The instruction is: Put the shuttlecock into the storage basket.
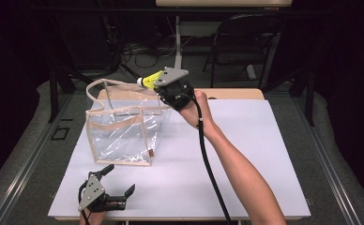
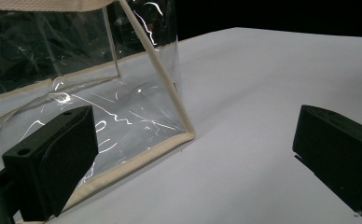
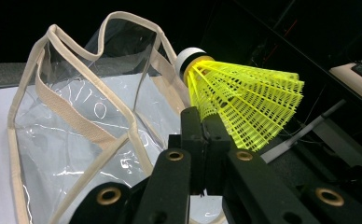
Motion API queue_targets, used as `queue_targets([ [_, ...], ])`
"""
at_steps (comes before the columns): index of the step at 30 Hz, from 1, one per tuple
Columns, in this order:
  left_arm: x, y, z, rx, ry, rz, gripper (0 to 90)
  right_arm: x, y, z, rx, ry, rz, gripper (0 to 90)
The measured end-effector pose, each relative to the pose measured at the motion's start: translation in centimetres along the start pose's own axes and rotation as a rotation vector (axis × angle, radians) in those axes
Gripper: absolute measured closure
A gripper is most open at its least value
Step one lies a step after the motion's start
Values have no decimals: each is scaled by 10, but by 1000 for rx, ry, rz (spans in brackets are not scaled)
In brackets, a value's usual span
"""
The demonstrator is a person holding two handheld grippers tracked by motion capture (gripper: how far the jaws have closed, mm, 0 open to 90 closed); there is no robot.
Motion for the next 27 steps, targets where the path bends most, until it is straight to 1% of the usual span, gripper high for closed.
queue_targets([
  [11, 0, 0, 0, -2, -3, 1, 1, 4, 8, -2, 7, -4, -9, 900],
  [15, 0, -1, 0, -6, -2, -3, 1, 7, 12, -2, 13, -15, -14, 900],
  [27, 1, -1, -1, -18, 3, 3, 1, 10, 24, 4, 36, -1, -21, 900],
])
Point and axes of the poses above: each handheld gripper's, and its own axes: y roughly forward along the jaws, z roughly out of its underside, x roughly to its left, the point moved 5 cm from there along y, roughly forward along the jaws, and after that the axes turned 11 degrees about -x, right-handed, at the moved point
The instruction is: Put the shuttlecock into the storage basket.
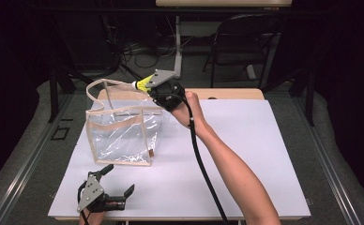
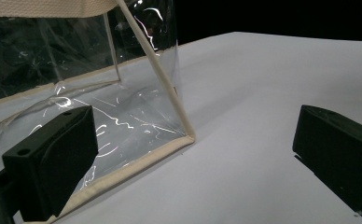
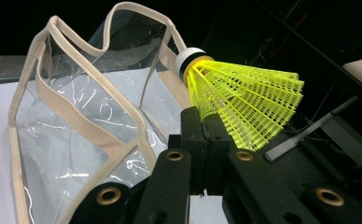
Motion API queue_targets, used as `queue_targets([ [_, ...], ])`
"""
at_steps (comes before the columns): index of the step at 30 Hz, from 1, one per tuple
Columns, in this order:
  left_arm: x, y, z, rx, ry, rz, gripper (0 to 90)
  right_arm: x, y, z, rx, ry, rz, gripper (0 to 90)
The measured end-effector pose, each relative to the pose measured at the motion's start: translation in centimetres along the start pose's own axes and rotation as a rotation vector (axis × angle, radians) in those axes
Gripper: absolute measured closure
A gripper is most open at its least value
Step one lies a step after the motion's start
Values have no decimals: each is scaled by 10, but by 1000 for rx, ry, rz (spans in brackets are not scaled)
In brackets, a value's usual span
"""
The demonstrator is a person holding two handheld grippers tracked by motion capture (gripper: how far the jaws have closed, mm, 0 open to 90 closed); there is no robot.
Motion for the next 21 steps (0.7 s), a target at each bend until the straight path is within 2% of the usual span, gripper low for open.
queue_targets([
  [21, 0, 0, 0, 2, 0, 4, 1, 1, 13, 7, 28, 21, -9, 900],
])
Point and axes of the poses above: each handheld gripper's, and its own axes: y roughly forward along the jaws, z roughly out of its underside, x roughly to its left, the point moved 5 cm from there along y, roughly forward along the jaws, and after that the axes turned 11 degrees about -x, right-handed, at the moved point
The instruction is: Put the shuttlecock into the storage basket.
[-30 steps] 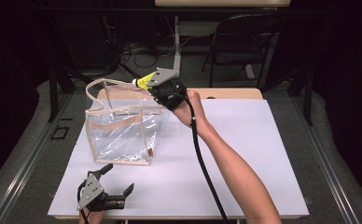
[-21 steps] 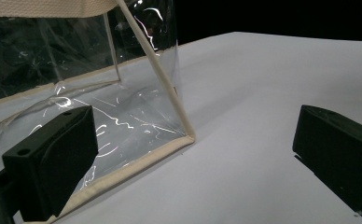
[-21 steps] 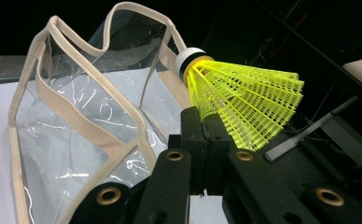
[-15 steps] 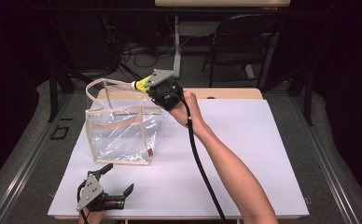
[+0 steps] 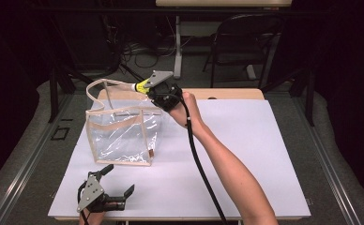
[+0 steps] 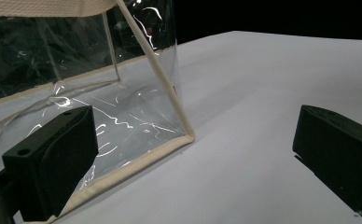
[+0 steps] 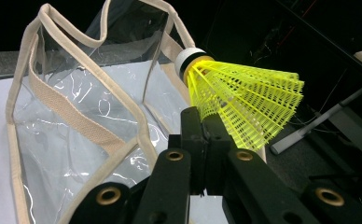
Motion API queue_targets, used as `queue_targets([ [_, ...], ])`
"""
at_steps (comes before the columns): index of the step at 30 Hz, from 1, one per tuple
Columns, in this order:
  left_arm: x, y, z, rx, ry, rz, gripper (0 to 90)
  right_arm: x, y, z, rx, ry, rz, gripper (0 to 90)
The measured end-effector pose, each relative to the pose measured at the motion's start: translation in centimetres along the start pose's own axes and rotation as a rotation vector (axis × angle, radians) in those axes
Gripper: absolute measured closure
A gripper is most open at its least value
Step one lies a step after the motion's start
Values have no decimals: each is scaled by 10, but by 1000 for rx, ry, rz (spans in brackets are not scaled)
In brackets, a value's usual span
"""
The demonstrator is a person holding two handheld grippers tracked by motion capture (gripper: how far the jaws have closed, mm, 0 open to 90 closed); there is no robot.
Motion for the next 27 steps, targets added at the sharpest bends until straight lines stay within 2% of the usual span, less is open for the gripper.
queue_targets([
  [27, 0, 0, 0, 0, 1, 0, 1, 3, 12, 9, 49, 0, -23, 900],
])
Point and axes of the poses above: each handheld gripper's, and its own axes: y roughly forward along the jaws, z roughly out of its underside, x roughly to its left, the point moved 5 cm from there along y, roughly forward along the jaws, and after that the axes turned 11 degrees about -x, right-handed, at the moved point
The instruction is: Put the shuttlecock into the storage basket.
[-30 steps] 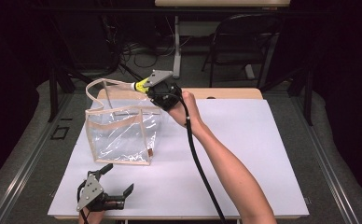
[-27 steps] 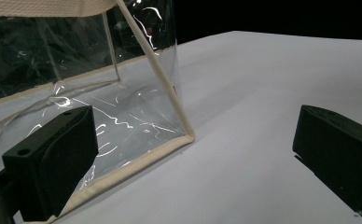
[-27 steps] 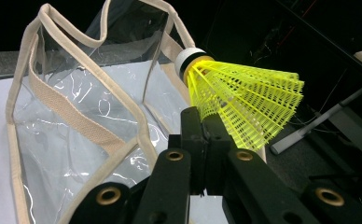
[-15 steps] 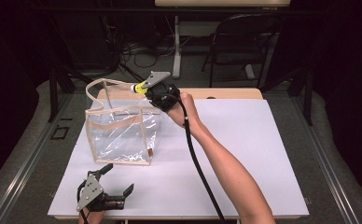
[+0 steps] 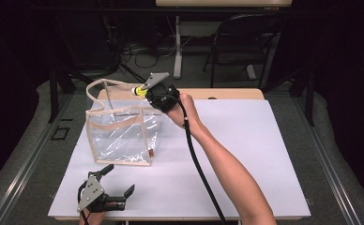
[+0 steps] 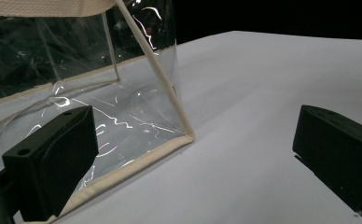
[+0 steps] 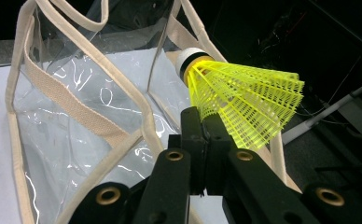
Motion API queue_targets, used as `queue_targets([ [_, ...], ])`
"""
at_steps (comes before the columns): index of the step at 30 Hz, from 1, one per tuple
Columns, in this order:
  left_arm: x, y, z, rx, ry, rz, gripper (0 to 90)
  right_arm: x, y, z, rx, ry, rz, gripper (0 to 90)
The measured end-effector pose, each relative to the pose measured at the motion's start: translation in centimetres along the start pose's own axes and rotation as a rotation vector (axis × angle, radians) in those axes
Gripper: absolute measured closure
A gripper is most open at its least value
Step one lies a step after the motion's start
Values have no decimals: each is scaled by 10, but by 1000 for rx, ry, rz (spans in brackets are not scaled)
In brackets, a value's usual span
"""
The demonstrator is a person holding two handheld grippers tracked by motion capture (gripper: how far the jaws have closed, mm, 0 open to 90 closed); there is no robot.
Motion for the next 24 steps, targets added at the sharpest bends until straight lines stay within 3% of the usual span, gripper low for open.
queue_targets([
  [24, 0, -1, 0, -5, -2, -1, 1, 3, 10, 5, 64, 24, -26, 898],
])
Point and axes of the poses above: each handheld gripper's, and its own axes: y roughly forward along the jaws, z roughly out of its underside, x roughly to its left, the point moved 5 cm from there along y, roughly forward along the jaws, and after that the axes turned 11 degrees about -x, right-handed, at the moved point
